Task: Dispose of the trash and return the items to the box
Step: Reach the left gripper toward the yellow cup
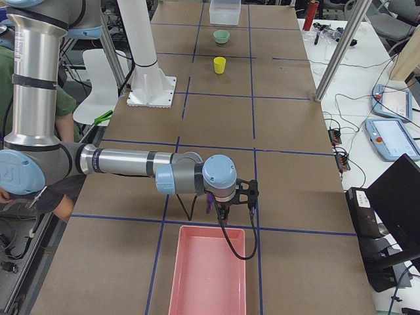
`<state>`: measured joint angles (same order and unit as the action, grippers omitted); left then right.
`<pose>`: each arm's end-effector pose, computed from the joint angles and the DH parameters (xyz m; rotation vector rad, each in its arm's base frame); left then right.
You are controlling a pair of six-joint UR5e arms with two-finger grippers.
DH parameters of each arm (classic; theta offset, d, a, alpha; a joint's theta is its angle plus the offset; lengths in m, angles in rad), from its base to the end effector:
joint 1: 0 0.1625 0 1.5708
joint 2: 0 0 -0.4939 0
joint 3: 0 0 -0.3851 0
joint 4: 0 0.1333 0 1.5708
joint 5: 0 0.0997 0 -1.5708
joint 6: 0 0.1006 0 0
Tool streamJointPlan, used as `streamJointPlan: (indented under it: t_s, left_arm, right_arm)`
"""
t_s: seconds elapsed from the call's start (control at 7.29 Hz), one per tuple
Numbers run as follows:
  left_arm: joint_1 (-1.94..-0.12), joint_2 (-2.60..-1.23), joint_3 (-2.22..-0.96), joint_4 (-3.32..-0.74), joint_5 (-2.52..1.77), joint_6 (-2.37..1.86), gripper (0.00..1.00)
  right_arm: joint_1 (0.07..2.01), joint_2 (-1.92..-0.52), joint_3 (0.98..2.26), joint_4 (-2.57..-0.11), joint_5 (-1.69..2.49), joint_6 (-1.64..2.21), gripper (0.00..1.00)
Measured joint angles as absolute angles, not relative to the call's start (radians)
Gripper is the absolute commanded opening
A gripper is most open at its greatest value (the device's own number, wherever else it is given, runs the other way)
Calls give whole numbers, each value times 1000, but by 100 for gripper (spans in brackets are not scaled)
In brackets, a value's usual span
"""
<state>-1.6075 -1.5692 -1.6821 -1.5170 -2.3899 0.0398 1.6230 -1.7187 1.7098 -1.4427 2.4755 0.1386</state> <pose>-0.0776 -0.4829 0.6773 0.0840 0.8163 0.0258 0.0760 -0.4153 0.7043 0.0719 -0.9081 0.1235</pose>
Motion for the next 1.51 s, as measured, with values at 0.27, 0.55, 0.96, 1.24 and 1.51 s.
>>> streamJointPlan:
  t_s: [0.27, 0.55, 0.96, 1.24, 1.51]
  left_arm:
    - [-1608, -1570, -1701, -1517, -2390, 37, 100]
    - [-1607, -1576, -1818, -1517, -2389, -19, 100]
    - [-1482, -1597, -2068, -1549, -2391, -376, 100]
    - [-1246, -1605, -2144, -1718, -2330, -779, 100]
    - [-960, -1651, -2152, -1851, -2147, -1145, 100]
  right_arm:
    - [1623, -1718, 1716, -1441, 2464, 137, 100]
    - [1623, -1716, 1721, -1442, 2461, 137, 100]
    - [1617, -1707, 1740, -1443, 2466, 142, 100]
    - [1616, -1691, 1751, -1442, 2461, 147, 100]
    - [1615, -1693, 1750, -1435, 2459, 156, 100]
